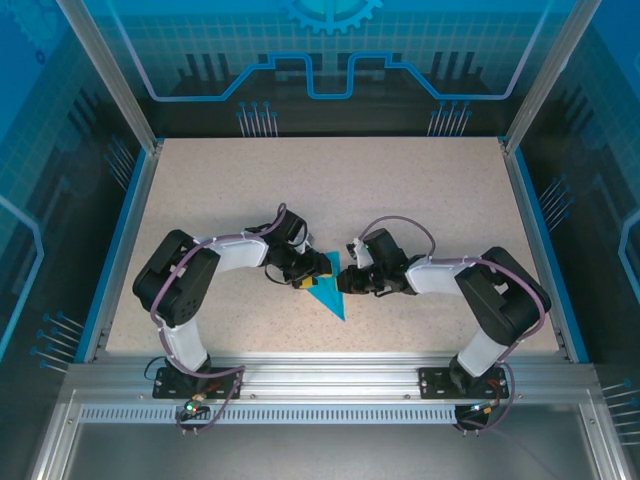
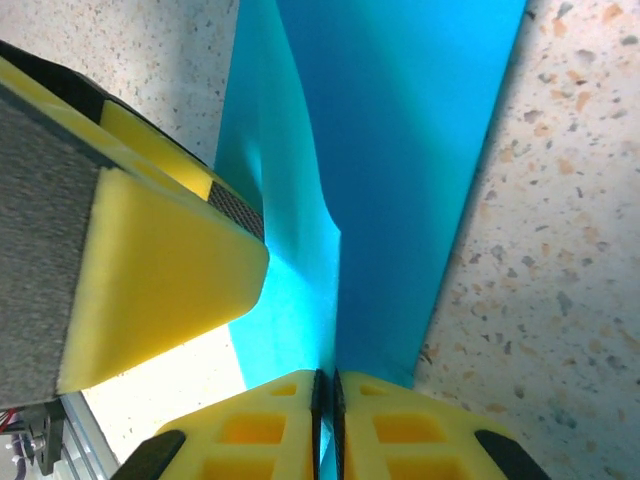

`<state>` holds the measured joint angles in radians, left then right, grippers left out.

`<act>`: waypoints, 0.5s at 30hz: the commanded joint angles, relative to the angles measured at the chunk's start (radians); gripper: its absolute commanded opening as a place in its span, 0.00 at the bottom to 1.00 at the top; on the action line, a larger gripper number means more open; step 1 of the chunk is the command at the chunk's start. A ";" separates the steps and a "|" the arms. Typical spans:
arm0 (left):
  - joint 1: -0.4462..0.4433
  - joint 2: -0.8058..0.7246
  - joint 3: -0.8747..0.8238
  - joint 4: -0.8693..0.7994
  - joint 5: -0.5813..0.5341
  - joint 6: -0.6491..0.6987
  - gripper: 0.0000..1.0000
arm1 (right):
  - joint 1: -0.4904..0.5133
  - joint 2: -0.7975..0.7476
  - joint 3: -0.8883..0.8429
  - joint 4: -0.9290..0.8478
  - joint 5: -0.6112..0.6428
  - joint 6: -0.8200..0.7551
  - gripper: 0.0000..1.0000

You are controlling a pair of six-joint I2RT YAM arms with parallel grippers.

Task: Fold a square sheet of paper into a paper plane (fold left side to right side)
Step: Fourth fold the wing at the center of the table.

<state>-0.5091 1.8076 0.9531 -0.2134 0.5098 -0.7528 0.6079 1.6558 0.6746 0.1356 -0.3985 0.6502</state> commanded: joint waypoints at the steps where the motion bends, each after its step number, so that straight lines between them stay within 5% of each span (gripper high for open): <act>1: -0.006 0.020 0.011 -0.070 -0.044 0.025 0.54 | -0.005 0.024 0.029 -0.045 0.017 -0.024 0.14; 15: -0.005 0.023 0.014 -0.072 -0.044 0.026 0.55 | -0.003 0.048 0.050 -0.079 0.038 -0.041 0.14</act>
<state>-0.5098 1.8076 0.9596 -0.2279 0.5041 -0.7502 0.6079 1.6859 0.6998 0.0895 -0.3714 0.6273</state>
